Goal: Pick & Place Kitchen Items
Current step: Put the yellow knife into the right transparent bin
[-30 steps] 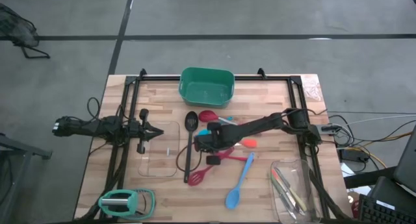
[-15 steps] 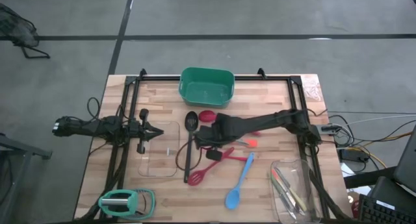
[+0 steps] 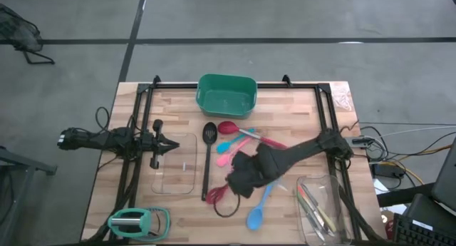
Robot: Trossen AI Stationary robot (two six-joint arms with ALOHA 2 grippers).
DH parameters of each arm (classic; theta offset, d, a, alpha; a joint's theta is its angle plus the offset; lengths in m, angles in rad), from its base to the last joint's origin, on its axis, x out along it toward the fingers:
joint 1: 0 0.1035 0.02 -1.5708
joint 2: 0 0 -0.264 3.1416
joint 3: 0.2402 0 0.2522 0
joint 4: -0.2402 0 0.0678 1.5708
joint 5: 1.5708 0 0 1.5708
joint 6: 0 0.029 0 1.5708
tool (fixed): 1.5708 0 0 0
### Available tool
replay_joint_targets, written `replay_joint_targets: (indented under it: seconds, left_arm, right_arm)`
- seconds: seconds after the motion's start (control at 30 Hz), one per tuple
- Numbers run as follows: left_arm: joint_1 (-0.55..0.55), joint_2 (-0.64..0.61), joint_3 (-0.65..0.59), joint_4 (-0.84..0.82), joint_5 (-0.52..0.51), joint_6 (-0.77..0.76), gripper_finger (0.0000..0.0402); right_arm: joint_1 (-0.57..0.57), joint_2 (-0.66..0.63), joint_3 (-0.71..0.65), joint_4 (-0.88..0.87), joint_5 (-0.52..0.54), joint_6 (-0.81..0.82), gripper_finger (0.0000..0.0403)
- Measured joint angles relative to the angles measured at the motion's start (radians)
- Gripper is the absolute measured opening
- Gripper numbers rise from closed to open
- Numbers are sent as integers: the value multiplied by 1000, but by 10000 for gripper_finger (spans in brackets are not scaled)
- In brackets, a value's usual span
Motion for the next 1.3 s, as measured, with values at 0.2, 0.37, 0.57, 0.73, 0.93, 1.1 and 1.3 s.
replay_joint_targets:
  seconds: [0.2,0.37,0.57,0.73,0.93,1.1,1.3]
  left_arm:
    - [0,0,0,0,0,0,32]
    - [0,0,0,0,0,0,32]
    - [0,0,0,0,0,0,32]
    - [0,0,0,0,0,0,32]
    - [0,0,0,0,0,0,32]
    - [0,0,0,0,0,0,32]
    - [0,0,0,0,0,0,32]
  right_arm:
    - [100,-4,-5,0,1,190,63]
    - [200,-4,-23,0,2,342,63]
    - [307,-5,-44,0,0,504,63]
    - [378,-32,-90,0,1,618,63]
    - [462,-108,-224,0,-7,796,63]
    - [528,-181,-380,0,-77,978,63]
    - [583,-243,-556,0,-234,1096,63]
